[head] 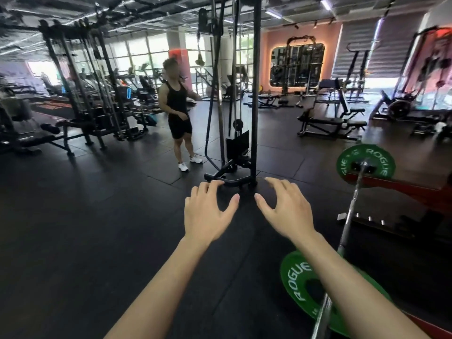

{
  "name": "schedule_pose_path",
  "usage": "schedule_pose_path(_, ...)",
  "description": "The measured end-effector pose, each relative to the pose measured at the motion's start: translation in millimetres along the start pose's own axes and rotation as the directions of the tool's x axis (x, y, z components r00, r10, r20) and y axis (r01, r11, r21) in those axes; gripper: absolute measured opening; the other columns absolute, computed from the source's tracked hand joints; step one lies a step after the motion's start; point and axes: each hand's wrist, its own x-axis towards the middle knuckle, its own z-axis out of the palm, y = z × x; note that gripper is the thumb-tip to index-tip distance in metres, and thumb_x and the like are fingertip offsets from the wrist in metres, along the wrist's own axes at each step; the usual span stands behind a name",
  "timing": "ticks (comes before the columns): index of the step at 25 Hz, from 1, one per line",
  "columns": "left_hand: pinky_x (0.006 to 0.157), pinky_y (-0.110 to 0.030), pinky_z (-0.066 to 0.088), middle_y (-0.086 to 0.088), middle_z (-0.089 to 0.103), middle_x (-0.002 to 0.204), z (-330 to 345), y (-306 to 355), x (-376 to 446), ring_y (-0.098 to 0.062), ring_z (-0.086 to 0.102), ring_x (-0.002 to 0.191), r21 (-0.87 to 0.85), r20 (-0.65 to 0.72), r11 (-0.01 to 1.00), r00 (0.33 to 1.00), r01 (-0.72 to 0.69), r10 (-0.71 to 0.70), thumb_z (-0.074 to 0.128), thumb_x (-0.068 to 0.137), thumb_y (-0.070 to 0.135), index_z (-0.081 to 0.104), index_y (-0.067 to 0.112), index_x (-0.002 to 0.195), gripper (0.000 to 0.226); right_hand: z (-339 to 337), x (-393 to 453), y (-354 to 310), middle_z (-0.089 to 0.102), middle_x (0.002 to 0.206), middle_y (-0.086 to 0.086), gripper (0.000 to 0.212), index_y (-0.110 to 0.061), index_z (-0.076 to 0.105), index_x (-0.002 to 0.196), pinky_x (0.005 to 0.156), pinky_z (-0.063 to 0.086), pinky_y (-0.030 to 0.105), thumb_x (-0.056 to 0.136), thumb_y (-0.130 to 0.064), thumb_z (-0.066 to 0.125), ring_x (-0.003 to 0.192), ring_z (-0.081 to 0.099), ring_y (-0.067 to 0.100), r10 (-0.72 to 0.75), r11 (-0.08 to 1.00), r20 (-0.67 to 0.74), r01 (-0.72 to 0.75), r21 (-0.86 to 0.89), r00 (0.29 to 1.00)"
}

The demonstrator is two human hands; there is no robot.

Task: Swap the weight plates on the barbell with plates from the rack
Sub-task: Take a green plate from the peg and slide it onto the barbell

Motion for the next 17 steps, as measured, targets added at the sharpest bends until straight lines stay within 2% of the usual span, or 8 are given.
schedule_pose_path(5, 0.097, -0.039, 0.039, 0.005, 0.056, 0.126, 84, -35, 118, -0.019, 0.046, 0.118, -0.127, 0.086, 0.984, 0.987, -0.127, 0.138, 0.045, 0.09, 0.065, 0.052, 0.029, 0.131, 0.055, 64, 83, 29, 0.057, 0.121, -0.004, 0.054, -0.024, 0.049, 0.135, 0.08, 0.049, 0.038, 0.091, -0.057, 0.049, 0.113, 0.049, 0.018, 0.144, 0.981, -0.055, -0.15, -0.121, 0.988)
schedule_pose_path(9, 0.097, -0.041, 0.038, 0.004, 0.057, 0.124, 149, -38, 214, -0.021, 0.047, 0.116, -0.218, 0.093, 0.943, 0.957, -0.251, 0.276, 0.044, 0.09, 0.066, 0.053, 0.028, 0.131, 0.057, 100, 151, 61, 0.058, 0.12, -0.003, 0.055, -0.024, 0.049, 0.134, 0.078, 0.051, 0.039, 0.091, -0.057, 0.048, 0.111, 0.05, 0.019, 0.235, 0.941, -0.142, -0.262, -0.215, 0.961)
schedule_pose_path(14, 0.096, -0.041, 0.041, 0.003, 0.056, 0.123, 256, -21, 318, -0.021, 0.049, 0.114, -0.296, 0.123, 0.89, 0.911, -0.346, 0.395, 0.044, 0.089, 0.067, 0.051, 0.028, 0.131, 0.057, 147, 231, 137, 0.06, 0.118, -0.003, 0.054, -0.024, 0.051, 0.133, 0.076, 0.05, 0.036, 0.09, -0.057, 0.05, 0.109, 0.052, 0.019, 0.296, 0.876, -0.228, -0.359, -0.321, 0.928)
schedule_pose_path(17, 0.095, -0.041, 0.042, 0.003, 0.056, 0.123, 324, -3, 388, -0.021, 0.049, 0.113, -0.308, 0.136, 0.874, 0.892, -0.375, 0.43, 0.04, 0.089, 0.069, 0.05, 0.029, 0.132, 0.06, 174, 298, 196, 0.061, 0.119, 0.0, 0.055, -0.022, 0.052, 0.133, 0.08, 0.049, 0.036, 0.09, -0.056, 0.051, 0.112, 0.053, 0.022, 0.31, 0.855, -0.27, -0.391, -0.341, 0.912)
